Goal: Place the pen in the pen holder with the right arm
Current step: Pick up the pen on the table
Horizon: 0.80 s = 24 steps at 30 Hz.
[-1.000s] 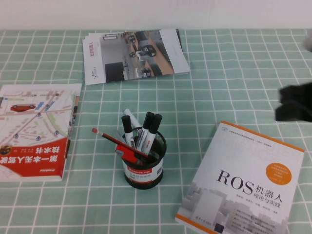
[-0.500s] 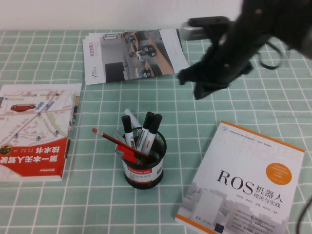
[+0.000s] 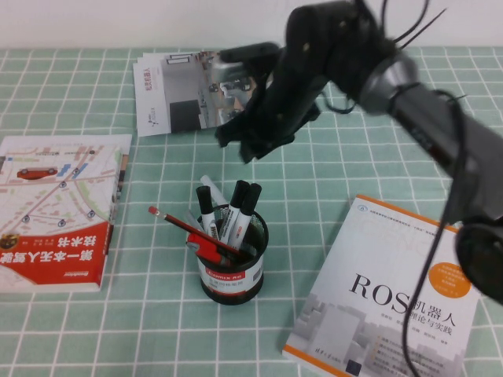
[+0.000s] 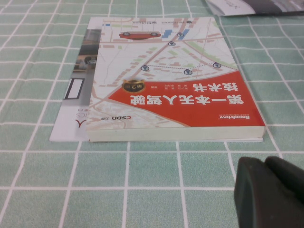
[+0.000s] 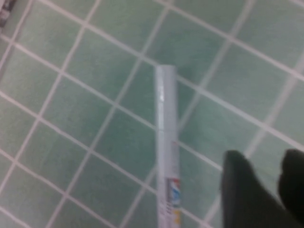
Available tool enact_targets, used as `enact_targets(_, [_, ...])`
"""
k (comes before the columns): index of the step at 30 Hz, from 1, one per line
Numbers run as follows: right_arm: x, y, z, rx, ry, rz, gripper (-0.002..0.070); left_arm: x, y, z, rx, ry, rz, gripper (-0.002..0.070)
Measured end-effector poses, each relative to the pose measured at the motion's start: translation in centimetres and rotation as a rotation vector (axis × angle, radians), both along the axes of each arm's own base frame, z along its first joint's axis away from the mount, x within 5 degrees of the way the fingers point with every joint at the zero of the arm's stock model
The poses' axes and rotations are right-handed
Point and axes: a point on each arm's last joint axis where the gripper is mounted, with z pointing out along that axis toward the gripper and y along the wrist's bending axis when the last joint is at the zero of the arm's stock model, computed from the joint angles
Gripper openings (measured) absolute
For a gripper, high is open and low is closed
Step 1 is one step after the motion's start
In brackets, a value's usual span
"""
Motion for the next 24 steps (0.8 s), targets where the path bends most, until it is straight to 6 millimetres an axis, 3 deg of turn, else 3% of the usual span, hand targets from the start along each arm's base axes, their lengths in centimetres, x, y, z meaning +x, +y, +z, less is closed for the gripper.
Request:
enact_targets(4, [-0.3, 1.6, -1.3, -0.008, 0.003, 0.040, 0.0273, 0.0, 0.0, 0.0, 0.000, 0.000, 0.000, -0.0004])
enact_targets(7, [-0.5, 2.7, -2.2, -0.008, -0.007, 0.062, 0.0312, 0.0, 0.0, 0.0, 0.000, 0.000, 0.000, -0.0004])
enact_targets(13, [-0.6, 3.8, -3.6, -0.009, -0.015, 0.078, 0.0328, 0.0, 0.0, 0.0, 0.000, 0.000, 0.000, -0.0004])
enact_targets(24, [-0.7, 4.5, -4.1, -0.054, -0.072, 0.148, 0.0329, 0.0, 0.0, 0.0, 0.000, 0.000, 0.000, -0.0004])
